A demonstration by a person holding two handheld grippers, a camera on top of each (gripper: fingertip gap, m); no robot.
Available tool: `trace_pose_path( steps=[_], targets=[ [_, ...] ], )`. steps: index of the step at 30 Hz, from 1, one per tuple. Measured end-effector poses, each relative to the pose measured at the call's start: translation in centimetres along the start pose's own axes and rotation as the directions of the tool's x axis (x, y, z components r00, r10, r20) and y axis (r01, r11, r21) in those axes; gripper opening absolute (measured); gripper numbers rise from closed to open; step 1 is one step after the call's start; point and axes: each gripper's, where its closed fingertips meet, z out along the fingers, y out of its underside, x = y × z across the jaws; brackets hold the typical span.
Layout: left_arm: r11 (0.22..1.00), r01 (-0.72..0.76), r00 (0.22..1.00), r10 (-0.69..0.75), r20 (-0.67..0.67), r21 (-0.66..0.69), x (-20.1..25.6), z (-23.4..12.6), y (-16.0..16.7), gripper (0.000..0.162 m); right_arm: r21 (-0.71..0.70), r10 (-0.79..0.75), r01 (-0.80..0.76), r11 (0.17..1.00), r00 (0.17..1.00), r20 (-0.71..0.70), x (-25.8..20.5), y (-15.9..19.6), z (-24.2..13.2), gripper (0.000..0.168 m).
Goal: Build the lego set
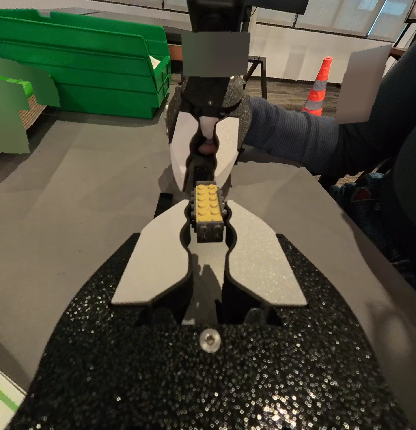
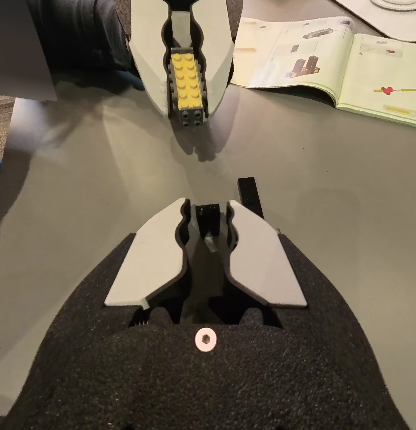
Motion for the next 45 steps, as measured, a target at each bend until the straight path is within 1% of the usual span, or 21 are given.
trace_pose_path(
  steps=[2,3,6,9,12,15,22,25,32,34,40,45],
  targets=[
    [1.000,0.000,1.000,0.000,0.001,0.004,0.0,0.0,-0.1,0.025,0.015,-0.005,0.006,1.000,0.999,-0.049,0.7,-0.3,-0.4,0.038],
    [1.000,-0.001,1.000,0.001,0.001,0.009,0.0,0.0,-0.1,0.025,0.050,-0.015,0.020,0.999,0.996,-0.084,1.0,-1.1,-0.9,0.040],
    [0.999,-0.013,1.000,0.014,-0.012,0.041,0.3,-0.2,-0.7,0.025,0.211,-0.057,0.083,0.974,0.991,-0.125,0.4,-5.1,-2.3,0.034],
    [0.996,-0.028,0.999,0.032,-0.035,0.088,0.8,-0.3,-1.5,0.025,0.223,-0.095,0.114,0.968,0.991,-0.094,-0.9,-6.6,-1.6,0.034],
    [0.993,-0.043,0.998,0.048,-0.045,0.106,1.2,-0.3,-1.8,0.025,0.209,-0.101,0.106,0.972,0.994,-0.037,-1.9,-6.6,-0.3,0.034],
    [0.991,-0.053,0.997,0.060,-0.056,0.126,1.6,-0.3,-2.2,0.025,0.232,-0.089,0.085,0.969,0.996,0.009,-2.5,-6.8,0.0,0.032],
    [0.989,-0.068,0.995,0.077,-0.060,0.133,1.8,-0.2,-2.4,0.025,0.288,-0.092,0.073,0.955,0.994,0.053,-3.3,-7.7,0.2,0.023],
    [0.987,-0.085,0.993,0.095,-0.066,0.137,2.1,-0.2,-2.4,0.025,0.298,-0.095,0.078,0.951,0.994,0.044,-3.2,-7.8,0.3,0.016],
    [0.982,-0.119,0.991,0.127,-0.042,0.150,2.1,-0.3,-2.8,0.025,0.333,-0.124,0.110,0.937,0.992,0.021,-3.3,-8.3,0.1,0.018],
    [0.980,-0.129,0.990,0.137,-0.043,0.155,2.2,-0.3,-2.9,0.025,0.339,-0.128,0.114,0.934,0.992,0.020,-3.3,-8.4,0.0,0.016],
    [0.947,-0.258,0.965,0.262,0.004,0.191,2.8,-0.5,-3.5,0.025,0.366,-0.219,0.215,0.905,0.975,-0.031,-4.0,-9.0,-0.4,0.016],
    [0.923,-0.303,0.953,0.299,0.056,0.236,2.9,-0.8,-4.2,0.027,0.397,-0.210,0.204,0.895,0.977,-0.028,-4.0,-9.4,-0.7,0.016]
  ],
)
